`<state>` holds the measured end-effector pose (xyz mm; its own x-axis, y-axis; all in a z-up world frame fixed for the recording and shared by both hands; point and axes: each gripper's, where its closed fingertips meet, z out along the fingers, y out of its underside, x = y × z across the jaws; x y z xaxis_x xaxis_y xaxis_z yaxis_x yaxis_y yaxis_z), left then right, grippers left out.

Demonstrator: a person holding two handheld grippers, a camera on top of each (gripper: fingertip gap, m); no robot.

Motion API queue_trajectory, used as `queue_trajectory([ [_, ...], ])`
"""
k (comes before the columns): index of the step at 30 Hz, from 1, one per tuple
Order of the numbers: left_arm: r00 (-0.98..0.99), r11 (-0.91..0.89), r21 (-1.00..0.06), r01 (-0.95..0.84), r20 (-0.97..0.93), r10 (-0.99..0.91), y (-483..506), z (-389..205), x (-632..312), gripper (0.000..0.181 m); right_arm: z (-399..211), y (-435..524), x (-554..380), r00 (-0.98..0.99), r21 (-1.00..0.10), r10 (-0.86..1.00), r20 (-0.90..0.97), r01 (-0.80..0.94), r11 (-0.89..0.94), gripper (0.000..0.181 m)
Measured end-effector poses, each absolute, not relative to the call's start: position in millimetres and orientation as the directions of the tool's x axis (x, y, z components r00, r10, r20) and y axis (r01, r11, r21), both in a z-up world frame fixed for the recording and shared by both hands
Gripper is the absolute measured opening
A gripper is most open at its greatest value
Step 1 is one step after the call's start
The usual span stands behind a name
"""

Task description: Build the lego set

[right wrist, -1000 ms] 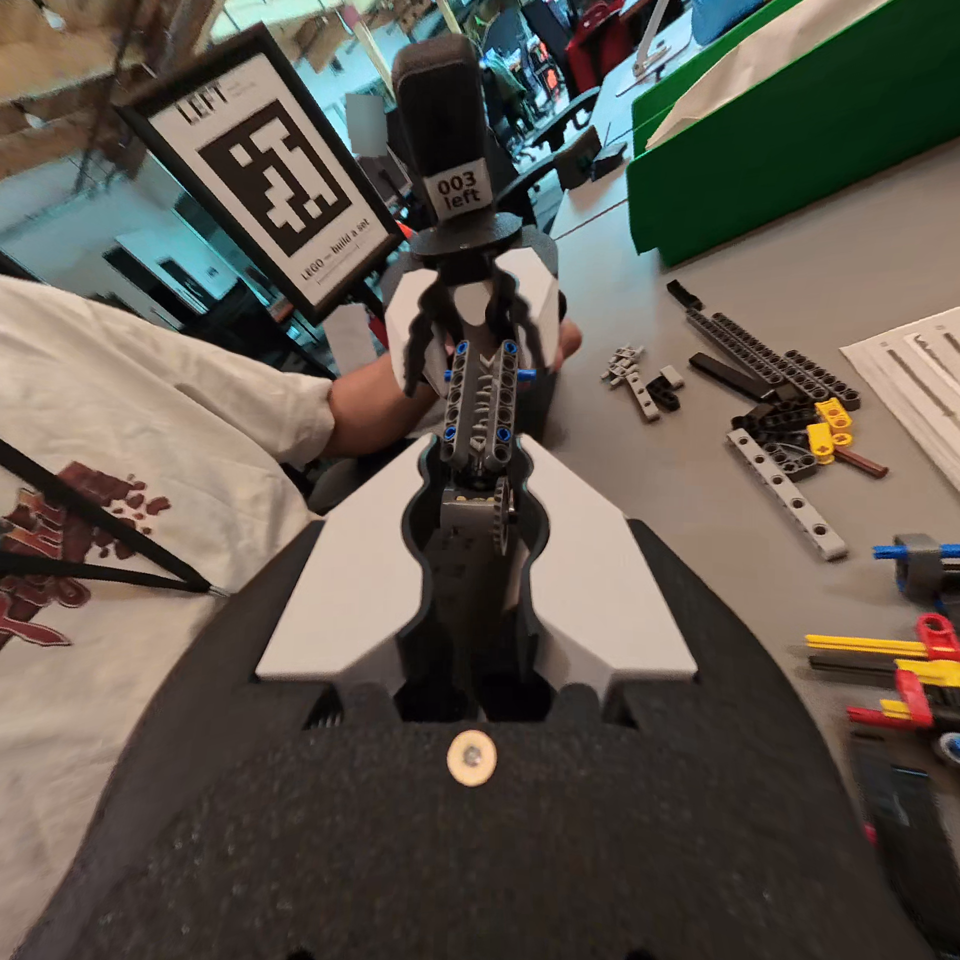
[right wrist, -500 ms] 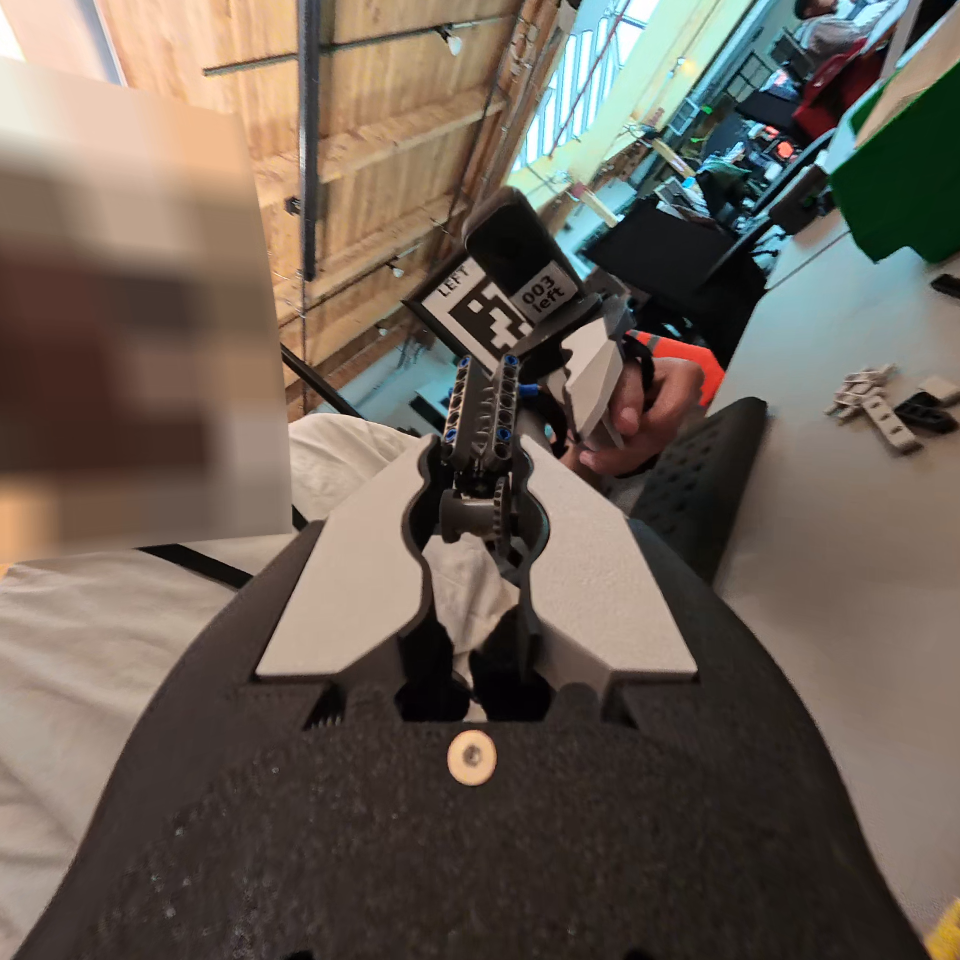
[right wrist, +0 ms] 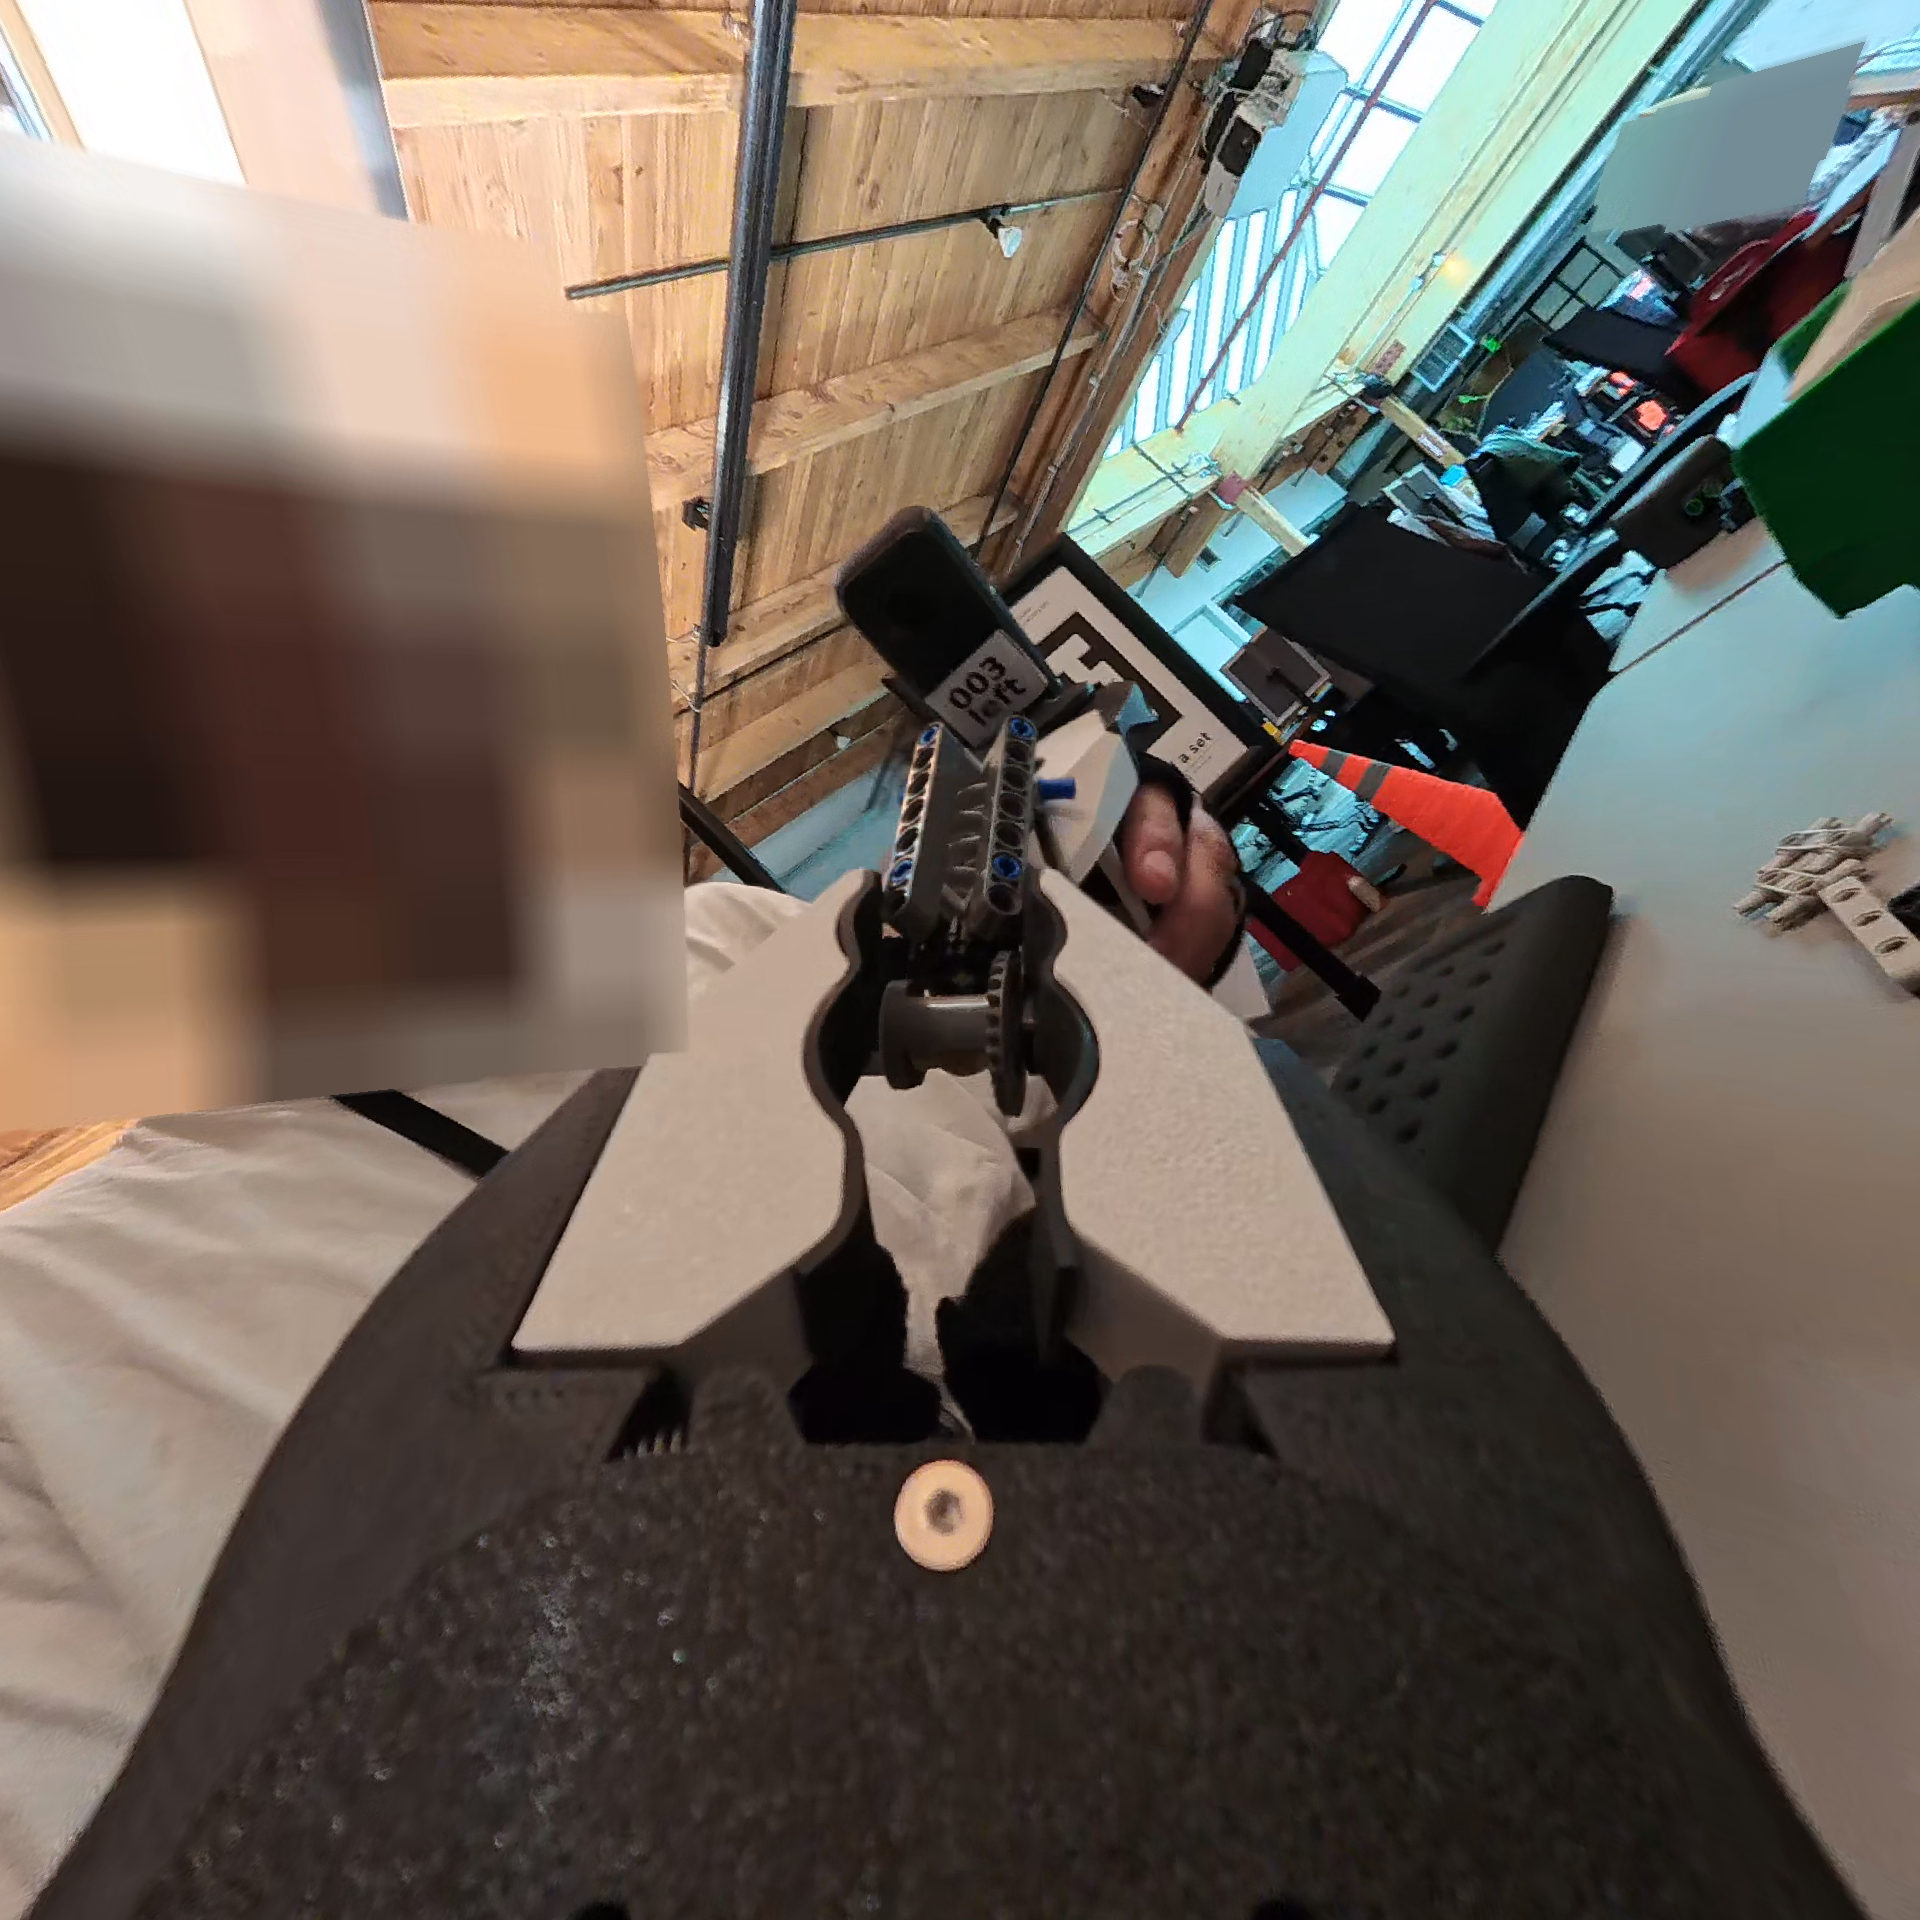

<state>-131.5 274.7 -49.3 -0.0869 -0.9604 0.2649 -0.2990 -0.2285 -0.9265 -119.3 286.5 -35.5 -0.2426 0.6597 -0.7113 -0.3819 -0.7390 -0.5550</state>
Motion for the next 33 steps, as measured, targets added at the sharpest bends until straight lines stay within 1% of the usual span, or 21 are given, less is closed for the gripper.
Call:
queue_trajectory([
  [5,-0.007,-0.255,-0.907,-0.336,0.273,-0.962,290,-59,-136,0.037,-43,291,-123,-0.051,-0.666,0.73,-0.682,-0.368,-0.649,0.025],
  [10,-0.03,-0.324,-0.882,-0.341,0.355,-0.934,295,-69,-135,0.038,-47,294,-124,0.134,-0.774,0.786,-0.604,-0.333,-0.538,0.025],
  [13,-0.046,-0.328,-0.877,-0.351,0.366,-0.929,297,-76,-136,0.04,-50,296,-123,0.236,-0.819,0.794,-0.56,-0.297,-0.49,0.025],
  [16,-0.066,-0.265,-0.887,-0.378,0.312,-0.948,302,-83,-140,0.045,-54,296,-123,0.311,-0.854,0.798,-0.517,-0.247,-0.457,0.025],
  [18,-0.122,-0.163,-0.905,-0.392,0.227,-0.966,303,-87,-144,0.047,-58,295,-125,0.346,-0.874,0.803,-0.485,-0.201,-0.442,0.025],
  [21,-0.229,-0.051,-0.938,-0.342,0.136,-0.964,297,-83,-148,0.05,-66,292,-130,0.404,-0.914,0.822,-0.401,-0.113,-0.391,0.025],
  [24,-0.282,-0.011,-0.95,-0.311,0.103,-0.954,295,-80,-150,0.05,-66,289,-134,0.454,-0.952,0.844,-0.287,-0.037,-0.304,0.025],
  [26,-0.31,0.001,-0.961,-0.275,0.088,-0.947,295,-75,-151,0.051,-66,286,-135,0.461,-0.962,0.852,-0.246,-0.008,-0.273,0.025],
  [30,-0.305,0.018,-0.974,-0.228,0.054,-0.951,303,-70,-149,0.051,-65,283,-137,0.491,-0.979,0.86,-0.139,0.061,-0.193,0.025],
  [33,-0.319,0.033,-0.979,-0.203,0.034,-0.947,304,-69,-148,0.053,-73,285,-139,0.515,-0.977,0.853,-0.08,0.128,-0.169,0.025],
])
